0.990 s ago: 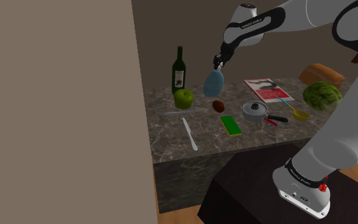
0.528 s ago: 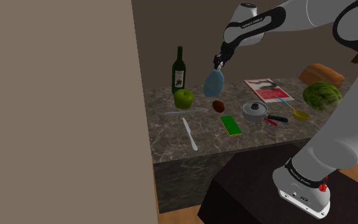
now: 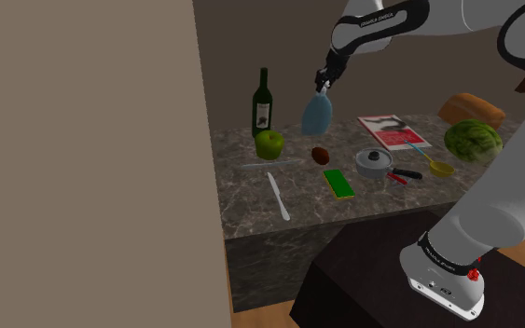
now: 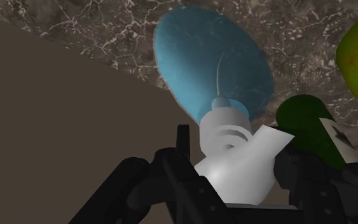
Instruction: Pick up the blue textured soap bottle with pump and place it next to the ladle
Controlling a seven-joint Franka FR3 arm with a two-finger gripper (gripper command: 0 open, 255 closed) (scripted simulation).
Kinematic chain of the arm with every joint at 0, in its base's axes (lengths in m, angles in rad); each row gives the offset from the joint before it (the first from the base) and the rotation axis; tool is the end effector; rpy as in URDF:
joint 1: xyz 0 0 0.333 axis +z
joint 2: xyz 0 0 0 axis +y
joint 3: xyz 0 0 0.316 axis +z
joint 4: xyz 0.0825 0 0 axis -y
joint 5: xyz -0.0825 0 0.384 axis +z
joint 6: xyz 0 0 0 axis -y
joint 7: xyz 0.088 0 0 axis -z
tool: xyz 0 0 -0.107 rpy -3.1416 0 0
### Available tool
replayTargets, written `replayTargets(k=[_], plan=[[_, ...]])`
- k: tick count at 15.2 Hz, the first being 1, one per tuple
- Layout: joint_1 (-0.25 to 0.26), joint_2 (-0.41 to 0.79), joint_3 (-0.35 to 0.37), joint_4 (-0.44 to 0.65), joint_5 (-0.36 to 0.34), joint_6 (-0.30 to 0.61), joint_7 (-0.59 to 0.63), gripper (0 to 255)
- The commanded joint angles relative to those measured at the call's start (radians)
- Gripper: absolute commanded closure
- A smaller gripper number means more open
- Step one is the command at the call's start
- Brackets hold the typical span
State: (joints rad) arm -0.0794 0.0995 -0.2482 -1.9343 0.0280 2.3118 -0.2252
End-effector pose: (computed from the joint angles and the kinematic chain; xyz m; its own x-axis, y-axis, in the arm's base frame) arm 0.5766 -0.1912 0.4646 0.9574 -0.1009 0.2706 -0.1217 -0.9907 0.0613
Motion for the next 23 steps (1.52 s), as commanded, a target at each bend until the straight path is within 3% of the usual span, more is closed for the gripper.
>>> replayTargets(k=[1,23], plan=[[0.001,-0.009,0.000,0.017,-0.004,-0.025,0.004,255],[0.002,-0.039,-0.001,0.278,-0.015,-0.315,0.011,255]])
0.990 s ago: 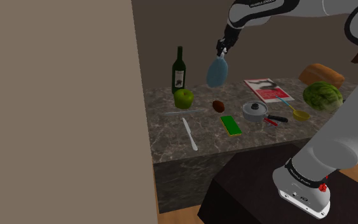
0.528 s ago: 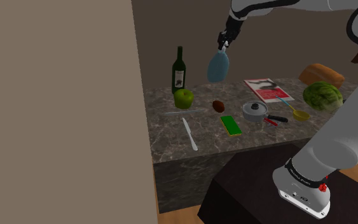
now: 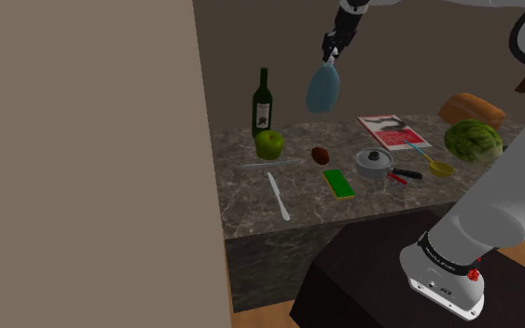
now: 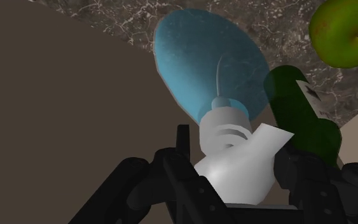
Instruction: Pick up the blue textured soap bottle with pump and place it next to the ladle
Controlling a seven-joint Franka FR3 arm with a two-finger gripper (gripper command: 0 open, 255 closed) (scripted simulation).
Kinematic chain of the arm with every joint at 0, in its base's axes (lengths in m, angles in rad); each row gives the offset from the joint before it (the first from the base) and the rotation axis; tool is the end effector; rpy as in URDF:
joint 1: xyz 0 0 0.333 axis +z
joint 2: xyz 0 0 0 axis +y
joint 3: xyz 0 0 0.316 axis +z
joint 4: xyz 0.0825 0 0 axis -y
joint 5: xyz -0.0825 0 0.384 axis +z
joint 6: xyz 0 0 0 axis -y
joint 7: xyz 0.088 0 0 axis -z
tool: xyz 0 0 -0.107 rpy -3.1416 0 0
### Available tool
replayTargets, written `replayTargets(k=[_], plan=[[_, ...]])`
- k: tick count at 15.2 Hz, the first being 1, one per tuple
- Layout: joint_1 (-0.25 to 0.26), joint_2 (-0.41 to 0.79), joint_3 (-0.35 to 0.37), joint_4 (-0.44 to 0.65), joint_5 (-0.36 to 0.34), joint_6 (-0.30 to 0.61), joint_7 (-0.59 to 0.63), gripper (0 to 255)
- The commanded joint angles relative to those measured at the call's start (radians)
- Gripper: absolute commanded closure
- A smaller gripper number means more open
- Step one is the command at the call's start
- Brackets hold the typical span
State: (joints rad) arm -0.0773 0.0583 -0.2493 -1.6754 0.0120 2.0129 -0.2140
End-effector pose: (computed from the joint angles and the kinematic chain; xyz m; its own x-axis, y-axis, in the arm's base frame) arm 0.5761 -0.1903 0.5852 0.9574 -0.1009 0.2705 -0.1217 -0.9907 0.0614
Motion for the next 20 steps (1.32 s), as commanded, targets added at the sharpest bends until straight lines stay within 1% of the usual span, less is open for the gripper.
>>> replayTargets(k=[1,11,20], plan=[[-0.001,0.004,0.000,0.034,0.001,-0.030,0.000,255],[-0.005,0.033,-0.003,0.206,0.010,-0.174,-0.005,255],[-0.016,0.088,-0.007,0.403,0.027,-0.318,-0.013,255]])
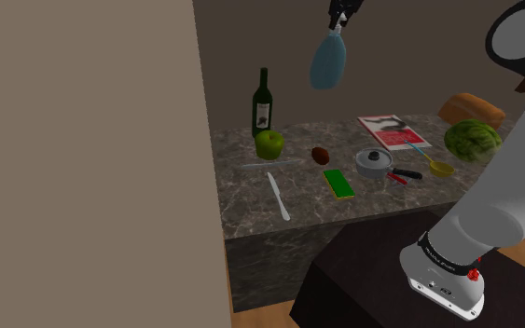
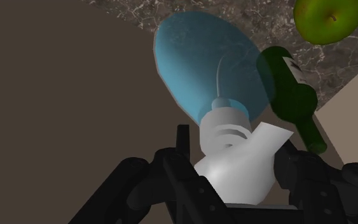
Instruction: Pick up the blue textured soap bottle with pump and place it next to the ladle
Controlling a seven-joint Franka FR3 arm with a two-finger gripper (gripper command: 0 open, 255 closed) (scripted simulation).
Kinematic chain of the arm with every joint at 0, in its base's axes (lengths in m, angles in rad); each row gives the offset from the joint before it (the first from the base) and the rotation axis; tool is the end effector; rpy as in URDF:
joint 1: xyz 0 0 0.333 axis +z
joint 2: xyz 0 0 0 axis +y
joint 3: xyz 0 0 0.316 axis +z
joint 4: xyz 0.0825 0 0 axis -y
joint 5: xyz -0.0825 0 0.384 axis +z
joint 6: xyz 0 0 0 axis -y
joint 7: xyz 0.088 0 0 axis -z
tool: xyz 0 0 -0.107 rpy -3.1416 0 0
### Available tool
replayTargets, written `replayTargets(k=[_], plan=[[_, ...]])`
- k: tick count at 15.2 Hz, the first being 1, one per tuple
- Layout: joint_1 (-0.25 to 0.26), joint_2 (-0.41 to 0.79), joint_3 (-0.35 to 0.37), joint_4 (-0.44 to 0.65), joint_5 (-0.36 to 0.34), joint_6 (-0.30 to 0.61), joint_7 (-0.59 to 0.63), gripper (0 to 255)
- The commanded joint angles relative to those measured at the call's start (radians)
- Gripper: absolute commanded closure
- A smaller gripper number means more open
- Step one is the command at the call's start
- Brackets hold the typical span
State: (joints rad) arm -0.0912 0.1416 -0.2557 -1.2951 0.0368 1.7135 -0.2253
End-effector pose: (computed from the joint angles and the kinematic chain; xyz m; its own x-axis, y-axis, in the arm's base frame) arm 0.5778 -0.1901 0.6909 0.9573 -0.1013 0.2707 -0.1221 -0.9906 0.0613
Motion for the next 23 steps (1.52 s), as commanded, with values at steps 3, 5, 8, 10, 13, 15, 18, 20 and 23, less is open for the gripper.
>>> replayTargets(k=[3,5,8,10,13,15,18,20,23], plan=[[-0.008,0.032,-0.003,0.104,0.011,-0.072,-0.006,255],[-0.014,0.054,-0.005,0.163,0.018,-0.110,-0.008,255],[-0.025,0.095,-0.007,0.266,0.032,-0.173,-0.013,255],[-0.036,0.129,-0.008,0.347,0.043,-0.221,-0.015,255],[-0.055,0.183,-0.009,0.467,0.062,-0.288,-0.018,255],[-0.045,0.069,-0.018,0.298,0.037,-0.231,-0.041,255],[-0.048,-0.059,-0.031,0.125,0.010,-0.184,-0.074,255],[-0.056,-0.131,-0.039,0.037,-0.005,-0.165,-0.097,255],[-0.072,-0.226,-0.054,-0.071,-0.024,-0.149,-0.134,255]])
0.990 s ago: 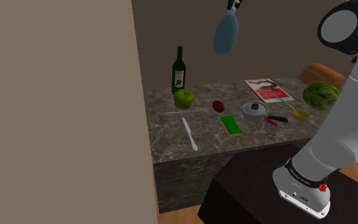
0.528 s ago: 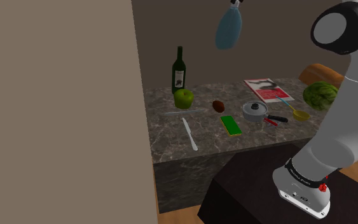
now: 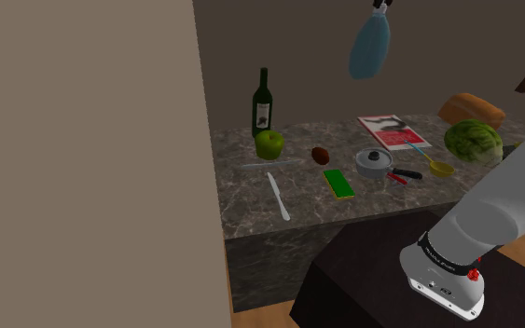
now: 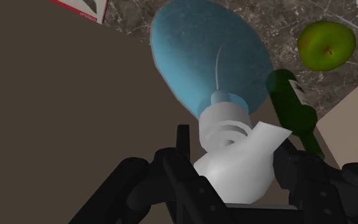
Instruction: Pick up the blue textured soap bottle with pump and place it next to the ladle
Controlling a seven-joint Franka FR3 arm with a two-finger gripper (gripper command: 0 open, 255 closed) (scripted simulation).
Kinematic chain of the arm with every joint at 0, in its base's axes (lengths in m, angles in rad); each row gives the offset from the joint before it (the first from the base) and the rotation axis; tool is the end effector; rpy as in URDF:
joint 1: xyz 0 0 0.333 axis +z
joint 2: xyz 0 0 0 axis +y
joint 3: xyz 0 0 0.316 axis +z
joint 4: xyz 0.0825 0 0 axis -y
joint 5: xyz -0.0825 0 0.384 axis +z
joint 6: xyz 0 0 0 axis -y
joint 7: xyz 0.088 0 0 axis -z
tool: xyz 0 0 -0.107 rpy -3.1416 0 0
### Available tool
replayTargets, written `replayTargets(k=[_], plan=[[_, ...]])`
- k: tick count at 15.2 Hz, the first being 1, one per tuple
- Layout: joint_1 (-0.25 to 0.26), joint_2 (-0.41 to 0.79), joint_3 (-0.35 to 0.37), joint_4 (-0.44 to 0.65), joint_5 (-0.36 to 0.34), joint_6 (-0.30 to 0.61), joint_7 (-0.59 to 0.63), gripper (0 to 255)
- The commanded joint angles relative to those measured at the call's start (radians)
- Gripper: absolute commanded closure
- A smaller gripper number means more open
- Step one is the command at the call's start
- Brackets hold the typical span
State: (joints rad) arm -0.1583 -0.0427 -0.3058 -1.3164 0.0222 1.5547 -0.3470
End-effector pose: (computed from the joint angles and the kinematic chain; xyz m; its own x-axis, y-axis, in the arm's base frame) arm 0.4699 -0.2386 0.7641 0.9573 -0.1022 0.2706 -0.1231 -0.9905 0.0616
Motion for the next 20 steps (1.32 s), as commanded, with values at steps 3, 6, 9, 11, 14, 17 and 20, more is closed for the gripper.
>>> replayTargets(k=[3,6,9,11,14,17,20], plan=[[-0.023,-0.124,-0.022,-0.136,-0.027,0.016,-0.053,255],[-0.044,-0.198,-0.044,-0.204,-0.044,0.015,-0.096,255],[-0.065,-0.263,-0.070,-0.258,-0.061,0.007,-0.143,255],[-0.080,-0.302,-0.089,-0.286,-0.072,-0.001,-0.176,255],[-0.100,-0.353,-0.121,-0.318,-0.090,-0.016,-0.227,255],[-0.120,-0.397,-0.157,-0.338,-0.107,-0.034,-0.282,255],[-0.139,-0.431,-0.197,-0.347,-0.125,-0.055,-0.340,255]])
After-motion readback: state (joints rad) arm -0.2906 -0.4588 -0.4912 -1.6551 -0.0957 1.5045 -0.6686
